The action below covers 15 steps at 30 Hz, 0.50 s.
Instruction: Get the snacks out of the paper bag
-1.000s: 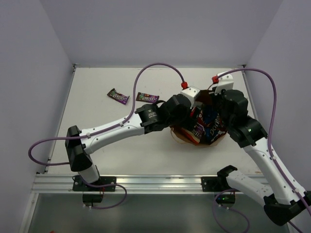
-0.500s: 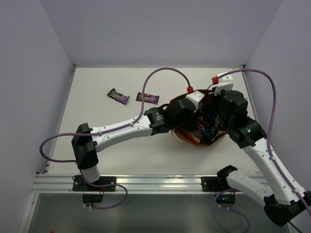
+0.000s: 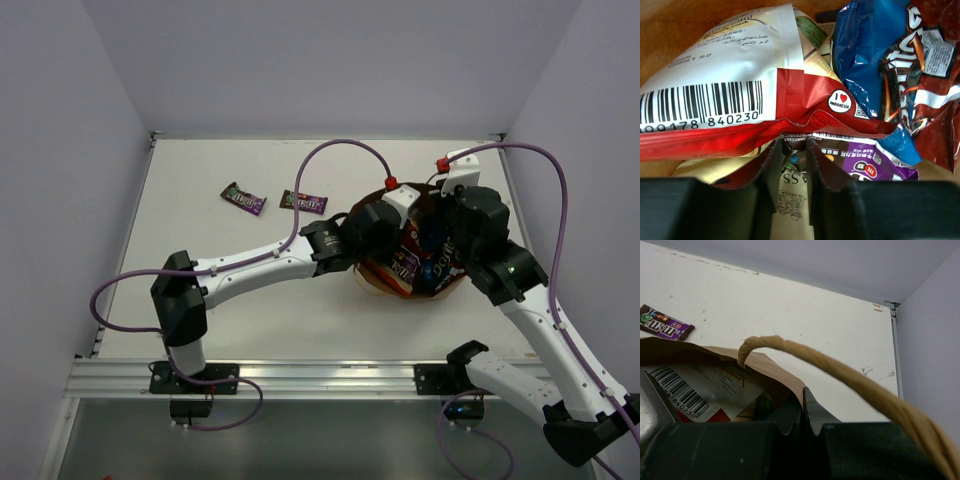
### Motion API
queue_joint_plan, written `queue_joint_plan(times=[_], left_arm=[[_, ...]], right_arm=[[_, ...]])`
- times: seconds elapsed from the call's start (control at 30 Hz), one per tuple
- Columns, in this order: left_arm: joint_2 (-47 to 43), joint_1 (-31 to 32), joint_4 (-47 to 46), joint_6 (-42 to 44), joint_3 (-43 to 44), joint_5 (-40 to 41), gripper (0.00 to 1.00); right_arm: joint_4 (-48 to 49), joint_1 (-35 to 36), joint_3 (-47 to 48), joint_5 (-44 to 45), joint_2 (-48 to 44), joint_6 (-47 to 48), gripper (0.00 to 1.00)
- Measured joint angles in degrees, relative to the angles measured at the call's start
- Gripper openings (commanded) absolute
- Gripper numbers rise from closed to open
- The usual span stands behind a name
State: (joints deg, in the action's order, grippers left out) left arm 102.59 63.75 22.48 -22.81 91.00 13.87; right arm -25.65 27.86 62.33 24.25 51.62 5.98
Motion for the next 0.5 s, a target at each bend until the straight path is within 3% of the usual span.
queue_joint_plan(times=[0.03,0.13,0.5], left_arm=[[0.1,0.0,-0.3,0.0,0.0,0.0,0.15],[0.5,-0.1,-0.9,0.3,-0.2,-0.1,0.00],[-2.6,-0.3,-0.6,1.0,-0.9,1.2,0.00]], right_arm=[[0.0,0.0,0.0,0.0,0.0,0.0,0.00],[0.0,0.0,-0.1,0.0,-0.1,0.0,0.00],[0.9,0.0,-0.9,0.7,-0.8,0.1,0.00]])
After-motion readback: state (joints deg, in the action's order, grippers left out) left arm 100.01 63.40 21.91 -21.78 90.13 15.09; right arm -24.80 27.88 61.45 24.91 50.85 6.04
